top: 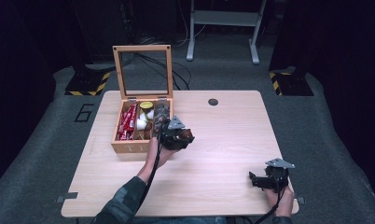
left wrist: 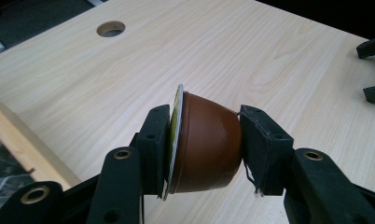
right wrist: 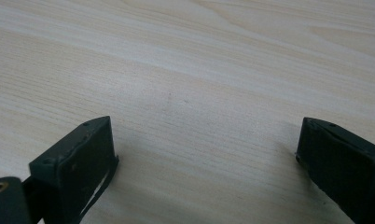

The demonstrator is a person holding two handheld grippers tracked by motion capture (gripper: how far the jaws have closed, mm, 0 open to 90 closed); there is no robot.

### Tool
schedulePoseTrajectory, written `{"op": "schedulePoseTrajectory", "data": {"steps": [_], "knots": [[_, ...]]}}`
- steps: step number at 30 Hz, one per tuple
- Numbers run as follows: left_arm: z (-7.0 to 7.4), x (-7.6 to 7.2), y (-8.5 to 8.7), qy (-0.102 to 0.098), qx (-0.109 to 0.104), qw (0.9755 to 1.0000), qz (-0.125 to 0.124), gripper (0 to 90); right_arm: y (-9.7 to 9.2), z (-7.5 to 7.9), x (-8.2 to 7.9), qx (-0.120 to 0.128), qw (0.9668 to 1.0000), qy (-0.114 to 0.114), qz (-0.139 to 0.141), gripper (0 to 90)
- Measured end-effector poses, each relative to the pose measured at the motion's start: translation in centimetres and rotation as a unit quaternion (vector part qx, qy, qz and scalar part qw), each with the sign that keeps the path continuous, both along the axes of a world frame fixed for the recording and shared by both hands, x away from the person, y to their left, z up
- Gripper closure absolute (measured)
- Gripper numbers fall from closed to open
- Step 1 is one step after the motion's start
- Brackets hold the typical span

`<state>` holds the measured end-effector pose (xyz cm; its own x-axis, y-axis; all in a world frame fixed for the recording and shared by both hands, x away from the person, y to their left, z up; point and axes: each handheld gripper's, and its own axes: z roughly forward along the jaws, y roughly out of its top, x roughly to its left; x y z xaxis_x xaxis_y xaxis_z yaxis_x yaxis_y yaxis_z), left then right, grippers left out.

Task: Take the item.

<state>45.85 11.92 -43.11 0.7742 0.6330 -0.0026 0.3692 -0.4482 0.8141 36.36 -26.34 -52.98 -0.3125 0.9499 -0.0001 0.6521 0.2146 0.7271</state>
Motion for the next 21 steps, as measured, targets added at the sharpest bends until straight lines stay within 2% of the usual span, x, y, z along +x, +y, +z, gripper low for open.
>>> {"op": "schedulePoseTrajectory", "data": {"steps": [8,21], "knots": [[-1.7,0.1,-1.5,0.016,0.006,0.9998,-0.01,54.6,0.0,0.0,0.0,0.0,1.0,0.0,0.0,3.6],[-3.9,0.1,-2.9,0.037,0.013,0.9991,-0.016,54.5,0.0,0.0,0.0,0.0,1.0,0.0,0.0,3.6]]}}
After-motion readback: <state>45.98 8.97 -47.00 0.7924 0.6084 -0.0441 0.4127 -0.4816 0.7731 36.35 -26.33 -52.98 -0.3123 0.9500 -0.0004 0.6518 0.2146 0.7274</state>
